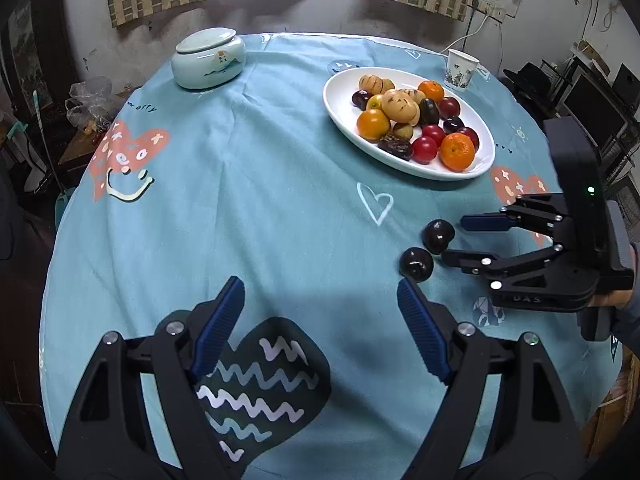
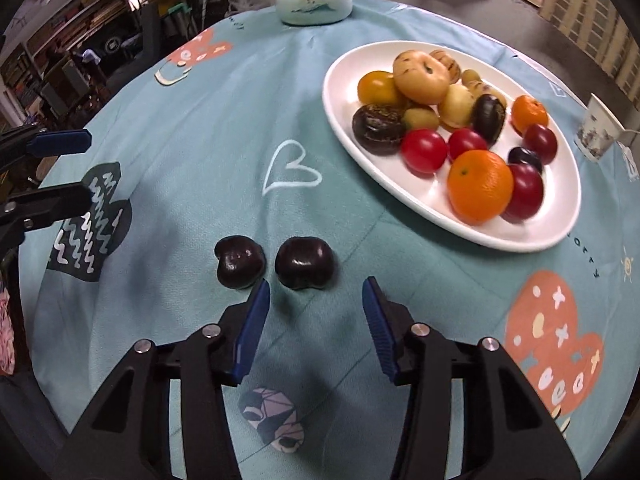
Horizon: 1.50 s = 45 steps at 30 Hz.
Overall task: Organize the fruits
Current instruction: 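Grasp a dark plum with the left tool while the right tool grasps the other dark plum, then carry both dark plums onto the plate and open both tools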
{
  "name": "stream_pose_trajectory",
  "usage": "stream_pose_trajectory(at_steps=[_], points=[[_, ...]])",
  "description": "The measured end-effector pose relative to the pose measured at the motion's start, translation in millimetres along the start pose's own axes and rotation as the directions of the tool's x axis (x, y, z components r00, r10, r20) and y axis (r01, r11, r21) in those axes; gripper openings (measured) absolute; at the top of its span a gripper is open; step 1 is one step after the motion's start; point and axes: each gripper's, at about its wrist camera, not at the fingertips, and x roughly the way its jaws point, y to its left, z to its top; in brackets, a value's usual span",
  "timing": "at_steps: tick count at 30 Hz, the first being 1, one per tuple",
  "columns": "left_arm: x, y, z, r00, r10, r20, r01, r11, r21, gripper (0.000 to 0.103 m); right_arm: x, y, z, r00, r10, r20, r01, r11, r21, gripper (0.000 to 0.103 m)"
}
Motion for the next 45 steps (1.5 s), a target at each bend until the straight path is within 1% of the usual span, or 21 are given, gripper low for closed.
stream_pose_trajectory(at_steps=[3, 5, 6, 9, 12, 16, 21, 24, 26, 27, 30, 31, 32, 33, 35, 38, 45], points=[[0, -6, -3, 1.0, -0.004, -0.005, 0.004, 1.0, 0.004, 0.08, 8, 0, 5, 1.0, 0.016, -0.014, -0.017, 0.999, -0.03, 0.045], [3, -12, -4, 1.0, -0.007, -0.016, 0.007, 1.0, 0.013, 0.08, 12, 2, 8, 1.0, 0.021, -0.016, -0.022, 0.999, -0.05, 0.034], [5, -15, -5, 1.0, -0.008, -0.021, 0.009, 1.0, 0.017, 0.08, 12, 2, 8, 1.0, 0.023, -0.013, -0.024, 0.998, -0.052, 0.033], [11, -26, -4, 0.999, -0.015, -0.034, 0.016, 0.999, 0.032, 0.08, 8, 0, 7, 0.999, 0.034, -0.007, -0.034, 0.998, -0.043, 0.032], [17, -41, 0, 0.999, -0.038, -0.035, 0.04, 0.997, 0.065, 0.08, -11, -13, -1, 0.998, 0.061, 0.034, -0.062, 0.998, 0.029, 0.032], [33, -66, 8, 0.997, -0.064, -0.037, 0.068, 0.99, 0.123, 0.08, -31, -25, -21, 0.997, 0.052, 0.053, -0.057, 0.995, 0.087, 0.032], [58, -81, 11, 0.998, -0.036, -0.052, 0.044, 0.985, 0.166, 0.079, -39, -31, -45, 0.997, 0.051, 0.059, -0.06, 0.985, 0.161, 0.032], [71, -82, 12, 0.997, -0.025, -0.074, 0.037, 0.985, 0.167, 0.07, -39, -32, -54, 0.997, 0.054, 0.057, -0.064, 0.979, 0.193, 0.032], [78, -81, 12, 0.995, -0.026, -0.092, 0.041, 0.986, 0.159, 0.054, -38, -33, -58, 0.997, 0.058, 0.055, -0.068, 0.977, 0.204, 0.032], [83, -80, 12, 0.994, -0.029, -0.105, 0.045, 0.987, 0.156, 0.051, -38, -33, -59, 0.997, 0.062, 0.055, -0.072, 0.975, 0.209, 0.032], [89, -82, 13, 0.992, -0.045, -0.116, 0.063, 0.986, 0.155, 0.05, -38, -31, -60, 0.996, 0.071, 0.061, -0.083, 0.972, 0.221, 0.032], [91, -83, 13, 0.991, -0.053, -0.12, 0.072, 0.985, 0.159, 0.043, -39, -30, -60, 0.996, 0.071, 0.063, -0.083, 0.972, 0.222, 0.032], [91, -85, 13, 0.99, -0.072, -0.124, 0.092, 0.983, 0.162, 0.03, -39, -29, -59, 0.995, 0.071, 0.064, -0.084, 0.971, 0.222, 0.032], [89, -87, 13, 0.989, -0.077, -0.123, 0.097, 0.981, 0.166, 0.031, -39, -28, -59, 0.995, 0.069, 0.065, -0.082, 0.971, 0.223, 0.032], [88, -89, 13, 0.991, -0.054, -0.121, 0.075, 0.981, 0.178, 0.03, -42, -25, -61, 0.995, 0.068, 0.071, -0.082, 0.97, 0.229, 0.032], [80, -88, 15, 0.993, -0.051, -0.108, 0.07, 0.981, 0.181, 0.03, -47, -20, -62, 0.995, 0.066, 0.079, -0.083, 0.968, 0.235, 0.032], [37, -103, 21, 0.998, -0.065, -0.022, 0.069, 0.968, 0.243, 0.03, -65, 0, -71, 0.992, 0.056, 0.111, -0.084, 0.96, 0.266, 0.032]])
